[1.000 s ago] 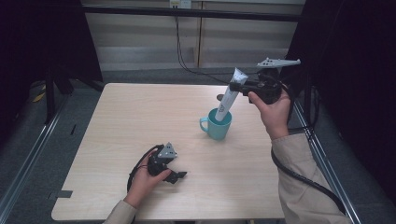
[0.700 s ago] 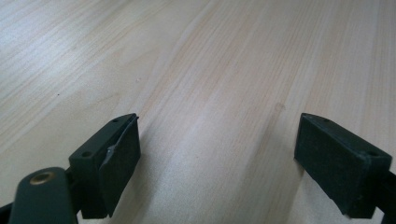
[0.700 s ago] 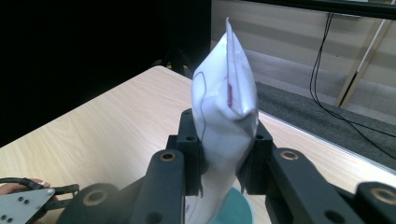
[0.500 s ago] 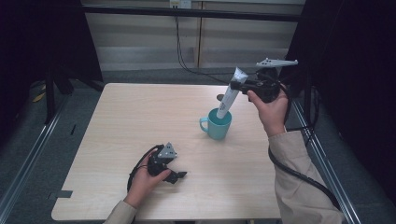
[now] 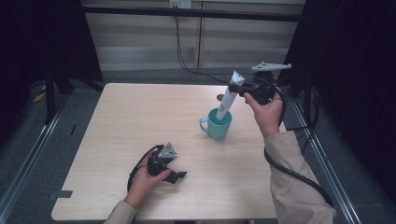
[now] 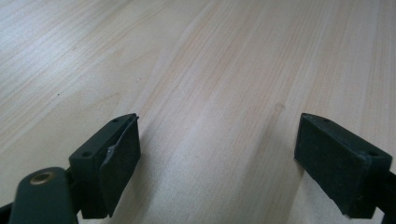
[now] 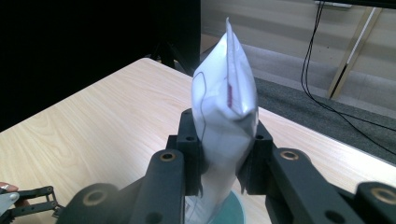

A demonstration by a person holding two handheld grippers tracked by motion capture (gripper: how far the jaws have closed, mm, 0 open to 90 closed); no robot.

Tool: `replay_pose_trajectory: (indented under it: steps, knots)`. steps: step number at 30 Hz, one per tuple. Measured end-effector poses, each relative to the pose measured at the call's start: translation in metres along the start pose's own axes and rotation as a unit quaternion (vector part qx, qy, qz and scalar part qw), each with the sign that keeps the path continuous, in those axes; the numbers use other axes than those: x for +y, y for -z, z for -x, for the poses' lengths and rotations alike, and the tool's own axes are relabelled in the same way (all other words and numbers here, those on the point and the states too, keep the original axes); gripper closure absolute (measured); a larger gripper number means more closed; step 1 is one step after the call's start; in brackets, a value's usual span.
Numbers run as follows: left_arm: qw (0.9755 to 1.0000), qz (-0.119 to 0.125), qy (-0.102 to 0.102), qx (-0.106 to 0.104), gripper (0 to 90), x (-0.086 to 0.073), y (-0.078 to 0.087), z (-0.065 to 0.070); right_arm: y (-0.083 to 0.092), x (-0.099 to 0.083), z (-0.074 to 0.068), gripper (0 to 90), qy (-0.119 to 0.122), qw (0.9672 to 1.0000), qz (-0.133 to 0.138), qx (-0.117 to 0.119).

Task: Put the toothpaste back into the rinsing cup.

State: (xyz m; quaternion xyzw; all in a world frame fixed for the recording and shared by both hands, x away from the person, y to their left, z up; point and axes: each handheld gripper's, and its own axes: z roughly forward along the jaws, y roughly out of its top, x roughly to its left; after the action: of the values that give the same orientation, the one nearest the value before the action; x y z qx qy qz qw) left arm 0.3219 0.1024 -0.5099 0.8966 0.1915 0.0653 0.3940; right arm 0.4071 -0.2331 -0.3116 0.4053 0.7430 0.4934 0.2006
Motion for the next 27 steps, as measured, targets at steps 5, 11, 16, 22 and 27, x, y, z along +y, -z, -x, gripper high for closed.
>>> replay_pose_trajectory:
  steps: [5, 11, 16, 22, 27]
  knots:
    - [1.0, 0.0, 0.0, 0.0, 14.1, 0.0, 0.0, 0.0, -0.006, -0.003, -0.001, 73.4, 0.003, 0.9999, -0.009, -0.006]
    - [1.0, 0.0, 0.0, 0.0, 14.1, 0.0, 0.0, 0.0, -0.013, -0.007, -0.001, 73.4, 0.005, 0.9999, -0.014, -0.006]
    - [1.0, 0.0, 0.0, 0.0, 14.1, 0.0, 0.0, 0.0, -0.017, -0.012, 0.0, 73.3, 0.003, 0.9998, -0.017, -0.007]
    - [1.0, 0.0, 0.0, 0.0, 14.2, 0.0, 0.0, 0.0, -0.021, -0.017, 0.001, 73.3, -0.001, 0.9998, -0.019, -0.009]
    - [1.0, 0.001, 0.0, 0.001, 14.1, 0.0, 0.0, 0.0, -0.025, -0.021, 0.001, 73.3, -0.004, 0.9998, -0.019, -0.007]
